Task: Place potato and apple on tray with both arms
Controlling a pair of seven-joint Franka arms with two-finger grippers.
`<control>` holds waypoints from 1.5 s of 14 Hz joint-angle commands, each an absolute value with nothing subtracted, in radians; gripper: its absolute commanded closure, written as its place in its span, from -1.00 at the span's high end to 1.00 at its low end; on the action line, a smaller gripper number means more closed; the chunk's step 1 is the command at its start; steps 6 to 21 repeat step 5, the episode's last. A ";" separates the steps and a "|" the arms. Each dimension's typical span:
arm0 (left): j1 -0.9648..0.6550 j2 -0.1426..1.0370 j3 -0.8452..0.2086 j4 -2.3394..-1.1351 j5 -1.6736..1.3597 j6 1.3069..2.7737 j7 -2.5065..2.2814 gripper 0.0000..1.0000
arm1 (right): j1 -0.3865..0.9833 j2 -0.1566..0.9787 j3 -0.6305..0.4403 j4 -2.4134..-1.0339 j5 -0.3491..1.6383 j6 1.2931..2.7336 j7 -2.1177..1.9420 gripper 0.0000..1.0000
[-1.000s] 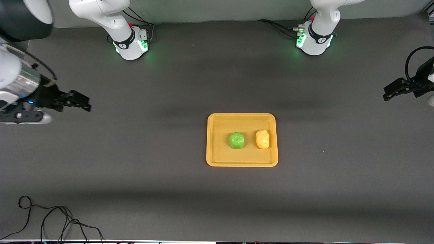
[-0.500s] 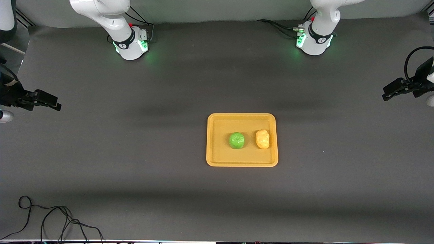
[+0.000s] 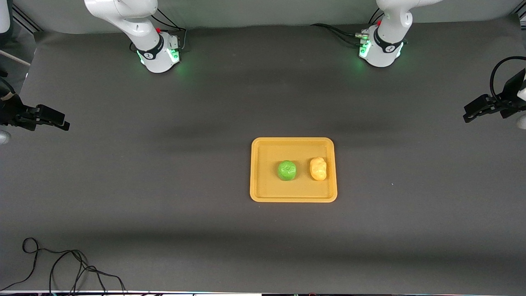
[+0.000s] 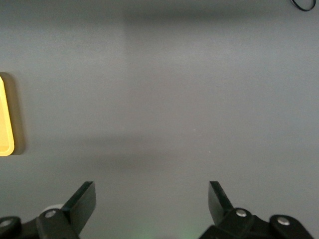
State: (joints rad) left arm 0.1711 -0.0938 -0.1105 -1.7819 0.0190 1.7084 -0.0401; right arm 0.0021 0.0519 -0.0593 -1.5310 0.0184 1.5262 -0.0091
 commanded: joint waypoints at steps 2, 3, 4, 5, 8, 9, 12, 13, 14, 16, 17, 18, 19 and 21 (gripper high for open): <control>0.152 -0.107 -0.107 -1.787 0.011 1.706 -0.040 0.99 | 0.009 0.026 -0.063 -1.551 0.008 1.513 -0.017 1.00; 0.152 -0.107 -0.107 -1.787 0.012 1.706 -0.040 0.99 | 0.009 0.026 -0.063 -1.551 0.008 1.513 -0.017 1.00; 0.152 -0.107 -0.107 -1.786 0.011 1.707 -0.040 0.99 | 0.009 0.026 -0.063 -1.551 0.008 1.513 -0.017 1.00; 0.152 -0.107 -0.107 -1.786 0.011 1.709 -0.040 0.99 | 0.009 0.026 -0.063 -1.551 0.008 1.513 -0.017 1.00; 0.152 -0.107 -0.107 -1.786 0.011 1.709 -0.040 0.99 | 0.009 0.026 -0.063 -1.551 0.008 1.513 -0.017 1.00; 0.152 -0.107 -0.107 -1.786 0.011 1.709 -0.040 0.99 | 0.009 0.026 -0.063 -1.551 0.008 1.513 -0.017 1.00; 0.152 -0.107 -0.107 -1.786 0.011 1.709 -0.040 0.99 | 0.009 0.026 -0.063 -1.551 0.008 1.513 -0.017 1.00; 0.152 -0.107 -0.107 -1.786 0.011 1.709 -0.040 0.99 | 0.009 0.026 -0.063 -1.551 0.008 1.513 -0.017 1.00; 0.152 -0.107 -0.107 -1.786 0.011 1.709 -0.040 0.99 | 0.009 0.026 -0.063 -1.551 0.008 1.513 -0.017 1.00; 0.152 -0.107 -0.107 -1.786 0.011 1.709 -0.040 0.99 | 0.009 0.026 -0.063 -1.551 0.008 1.513 -0.017 1.00; 0.152 -0.107 -0.107 -1.786 0.011 1.709 -0.040 0.99 | 0.009 0.026 -0.063 -1.551 0.008 1.513 -0.017 1.00; 0.152 -0.107 -0.107 -1.786 0.011 1.709 -0.040 0.99 | 0.009 0.026 -0.063 -1.551 0.008 1.513 -0.017 1.00; 0.152 -0.107 -0.107 -1.786 0.011 1.709 -0.040 0.99 | 0.009 0.026 -0.063 -1.551 0.008 1.513 -0.017 1.00; 0.152 -0.107 -0.107 -1.786 0.011 1.709 -0.040 0.99 | 0.009 0.026 -0.063 -1.551 0.008 1.513 -0.017 1.00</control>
